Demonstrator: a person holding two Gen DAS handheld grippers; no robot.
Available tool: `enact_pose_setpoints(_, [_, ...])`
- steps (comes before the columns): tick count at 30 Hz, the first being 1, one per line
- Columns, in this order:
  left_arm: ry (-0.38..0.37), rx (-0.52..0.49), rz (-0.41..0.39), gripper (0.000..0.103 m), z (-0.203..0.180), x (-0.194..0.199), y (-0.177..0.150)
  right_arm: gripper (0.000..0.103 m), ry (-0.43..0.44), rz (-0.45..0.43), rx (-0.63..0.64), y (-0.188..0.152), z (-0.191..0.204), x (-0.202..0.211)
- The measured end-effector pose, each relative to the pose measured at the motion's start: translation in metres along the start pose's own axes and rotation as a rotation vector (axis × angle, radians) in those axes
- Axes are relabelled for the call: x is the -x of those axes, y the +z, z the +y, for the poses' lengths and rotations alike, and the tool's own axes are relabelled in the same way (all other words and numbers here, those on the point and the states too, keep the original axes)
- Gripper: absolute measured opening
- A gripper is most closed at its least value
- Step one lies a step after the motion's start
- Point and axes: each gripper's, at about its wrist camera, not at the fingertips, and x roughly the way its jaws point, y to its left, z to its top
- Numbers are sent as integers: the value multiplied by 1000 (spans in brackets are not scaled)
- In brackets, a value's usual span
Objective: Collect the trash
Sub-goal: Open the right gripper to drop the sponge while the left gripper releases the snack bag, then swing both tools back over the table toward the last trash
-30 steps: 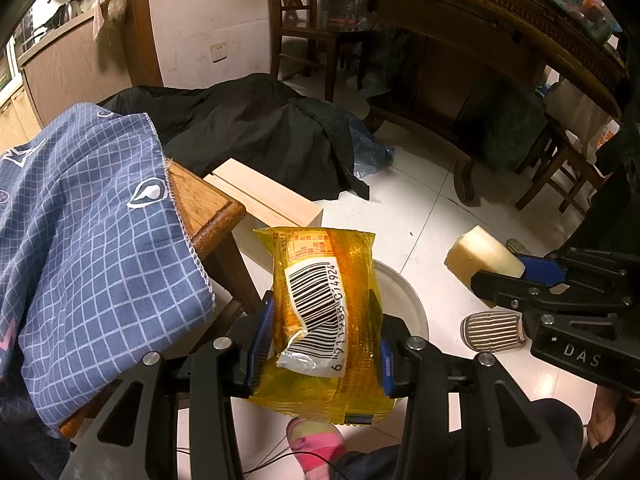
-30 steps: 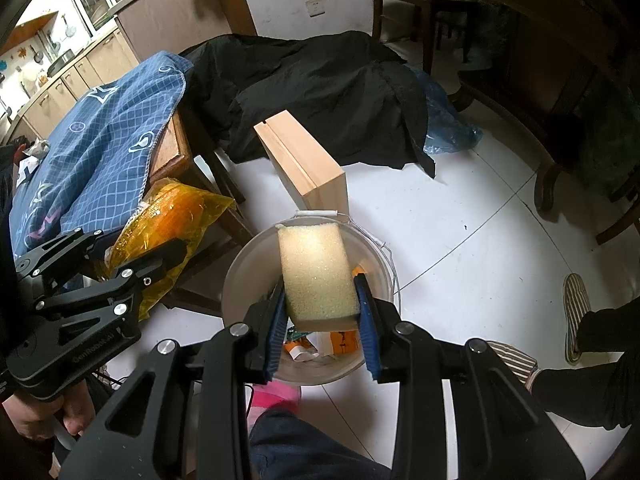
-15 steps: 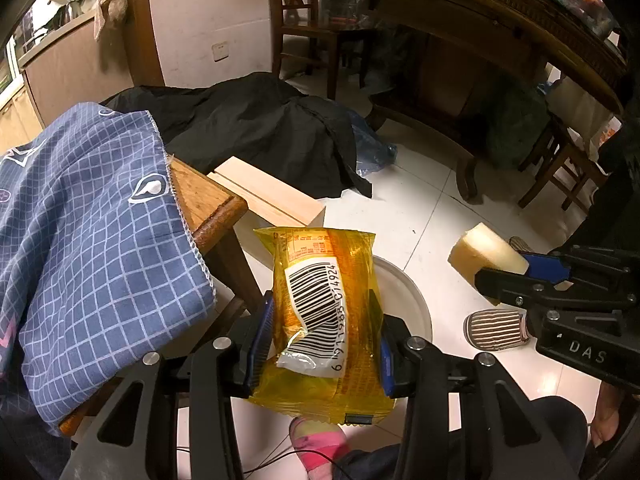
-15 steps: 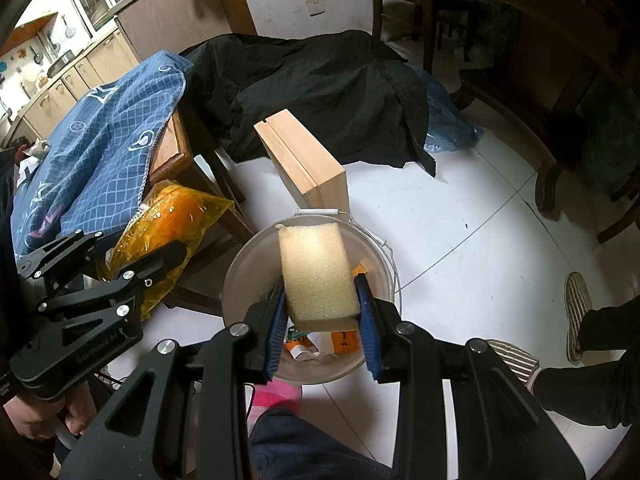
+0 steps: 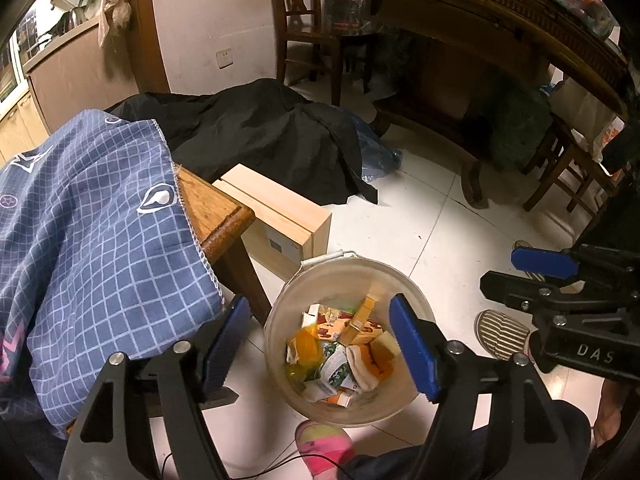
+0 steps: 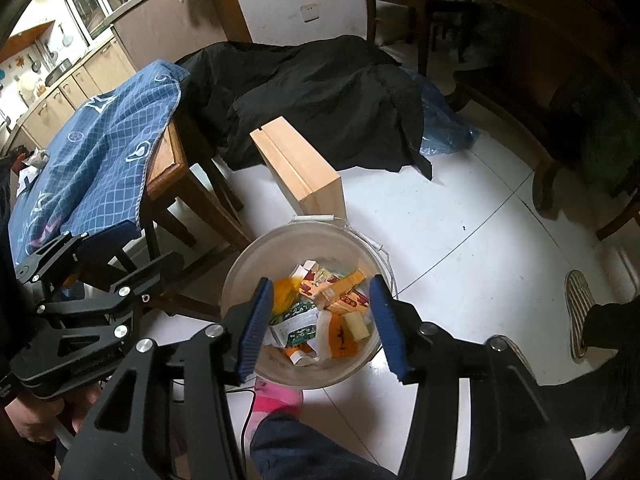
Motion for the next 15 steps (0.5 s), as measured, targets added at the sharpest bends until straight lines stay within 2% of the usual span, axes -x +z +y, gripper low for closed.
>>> enact_pose_setpoints(9, [8,-1,-7,74,1,4,2,54,4,-18,-12,1,-4,5])
enact_pose_setpoints(12, [8,-2,-10,74,3,7,2,59,1,-29,-12,3,-3,8])
enact_pose_setpoints(15, [2,-3,-20,74,6,17,3,63,8,-67,-9,6,1,19])
